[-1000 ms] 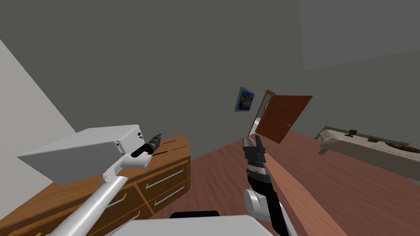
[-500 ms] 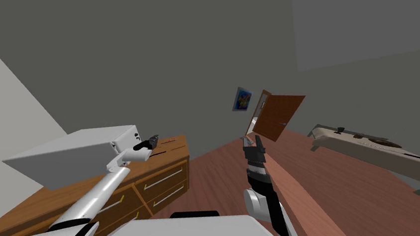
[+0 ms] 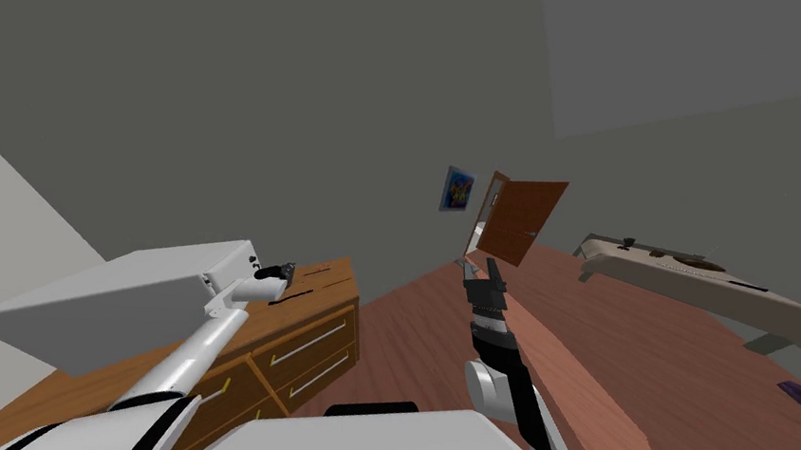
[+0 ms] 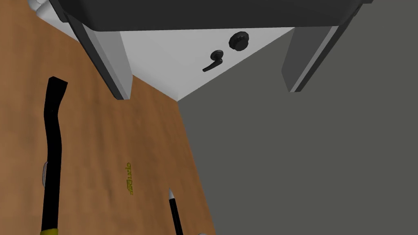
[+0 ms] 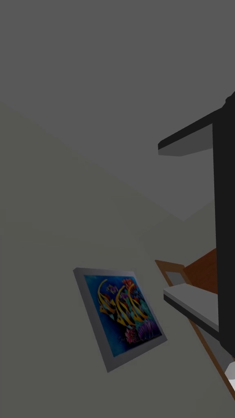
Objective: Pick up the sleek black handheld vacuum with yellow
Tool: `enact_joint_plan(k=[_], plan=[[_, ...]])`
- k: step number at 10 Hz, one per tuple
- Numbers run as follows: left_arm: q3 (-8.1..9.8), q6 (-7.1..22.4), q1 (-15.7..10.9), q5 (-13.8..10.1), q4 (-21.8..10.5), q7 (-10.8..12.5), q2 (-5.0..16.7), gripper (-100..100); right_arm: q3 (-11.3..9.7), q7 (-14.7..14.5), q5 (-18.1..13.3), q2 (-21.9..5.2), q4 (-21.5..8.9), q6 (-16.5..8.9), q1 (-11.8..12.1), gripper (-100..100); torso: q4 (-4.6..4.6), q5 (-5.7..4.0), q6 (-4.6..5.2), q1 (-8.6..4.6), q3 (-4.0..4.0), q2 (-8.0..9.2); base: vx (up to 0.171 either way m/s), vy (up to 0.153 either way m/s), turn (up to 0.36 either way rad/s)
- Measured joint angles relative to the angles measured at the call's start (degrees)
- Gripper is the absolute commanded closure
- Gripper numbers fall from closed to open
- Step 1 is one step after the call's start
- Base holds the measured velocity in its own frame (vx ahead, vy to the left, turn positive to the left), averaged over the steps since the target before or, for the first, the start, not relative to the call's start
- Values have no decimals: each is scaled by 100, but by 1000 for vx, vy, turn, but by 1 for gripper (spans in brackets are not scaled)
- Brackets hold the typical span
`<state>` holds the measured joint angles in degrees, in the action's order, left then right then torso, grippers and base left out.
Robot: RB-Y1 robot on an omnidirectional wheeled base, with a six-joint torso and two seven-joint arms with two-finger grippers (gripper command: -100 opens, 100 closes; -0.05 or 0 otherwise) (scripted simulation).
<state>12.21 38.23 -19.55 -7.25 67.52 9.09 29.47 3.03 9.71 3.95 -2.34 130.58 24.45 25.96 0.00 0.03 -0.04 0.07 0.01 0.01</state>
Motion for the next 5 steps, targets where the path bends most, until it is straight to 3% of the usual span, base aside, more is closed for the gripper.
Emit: enact_joint_plan(k=[5], plan=[[139,652,-453,-113,-926,5,194,-100,0,0,0,0,0,0,0,0,-1,0,2,3,-4,-7,8,21,-62]])
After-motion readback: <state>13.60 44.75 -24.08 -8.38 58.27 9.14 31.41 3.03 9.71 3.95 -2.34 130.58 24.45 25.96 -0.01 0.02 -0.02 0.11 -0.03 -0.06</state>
